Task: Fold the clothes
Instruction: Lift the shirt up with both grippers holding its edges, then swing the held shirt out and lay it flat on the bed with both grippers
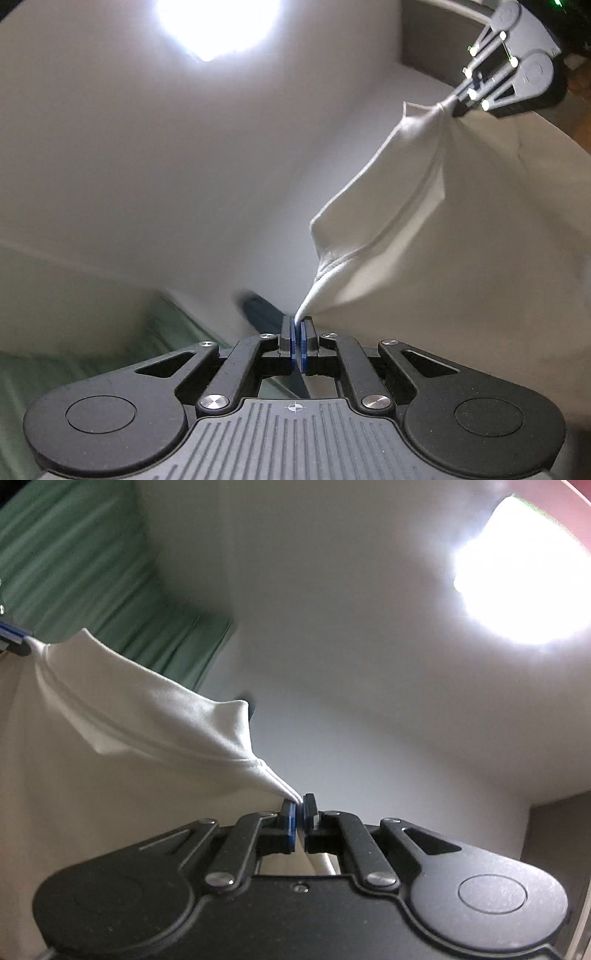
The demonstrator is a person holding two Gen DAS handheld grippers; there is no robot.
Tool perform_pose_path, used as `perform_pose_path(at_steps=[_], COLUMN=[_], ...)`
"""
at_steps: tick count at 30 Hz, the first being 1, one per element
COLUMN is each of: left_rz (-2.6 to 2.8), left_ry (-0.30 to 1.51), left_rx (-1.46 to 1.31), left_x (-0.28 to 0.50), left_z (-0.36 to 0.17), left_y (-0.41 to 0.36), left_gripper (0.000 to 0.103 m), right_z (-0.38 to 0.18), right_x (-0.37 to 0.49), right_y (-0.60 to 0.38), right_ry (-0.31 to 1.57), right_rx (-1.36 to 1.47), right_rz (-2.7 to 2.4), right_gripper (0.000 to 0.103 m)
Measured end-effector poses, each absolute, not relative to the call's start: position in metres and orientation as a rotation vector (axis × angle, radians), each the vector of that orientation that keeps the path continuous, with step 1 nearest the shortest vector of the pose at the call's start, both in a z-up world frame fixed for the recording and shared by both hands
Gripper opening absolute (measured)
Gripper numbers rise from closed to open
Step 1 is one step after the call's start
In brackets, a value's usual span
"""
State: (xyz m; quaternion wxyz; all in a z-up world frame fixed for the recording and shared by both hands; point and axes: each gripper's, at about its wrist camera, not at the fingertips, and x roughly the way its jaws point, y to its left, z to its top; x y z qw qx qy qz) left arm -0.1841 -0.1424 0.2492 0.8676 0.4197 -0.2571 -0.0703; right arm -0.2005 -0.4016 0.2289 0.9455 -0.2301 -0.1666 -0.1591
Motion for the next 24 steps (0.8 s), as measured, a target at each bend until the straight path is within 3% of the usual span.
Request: perform_pose_path(at_steps=[8,10,14,20,24], left_rz=[0.123,0.127,0.086,0.139,0.099], left_ry=[-0.924,-0.892,-0.713,-0.775,-0.698], left_rx=[0.827,0.829,0.846,0.920,1.025], left_x=[-0.262,-0.255,-0.218,-0.237,-0.233], left_z=[0.351,0.359,0.361,0.349,0.324], left_y=[-0.163,-0.168,-0.169,-0.159,-0.157], left_gripper=[0.003,0.003,0.004,0.003,0.004], right_z=[0.306,0.323,0.324,0.315,0.291], right_x=[-0.258,-0.269,-0.235,-0.236,-0.213], right_y=[-0.415,-0.418,-0.424,-0.429,-0.433], right_ry=[-0.671,-0.738,-0.624,-0.673,-0.610], right_rx=[-0.411,-0.399,-0.450,-0.463,-0.495], right_rz=[-0.380,-0.388,-0.335,-0.334,-0.314], right_gripper=[0.005,0.005,0.004,0.005,0.004])
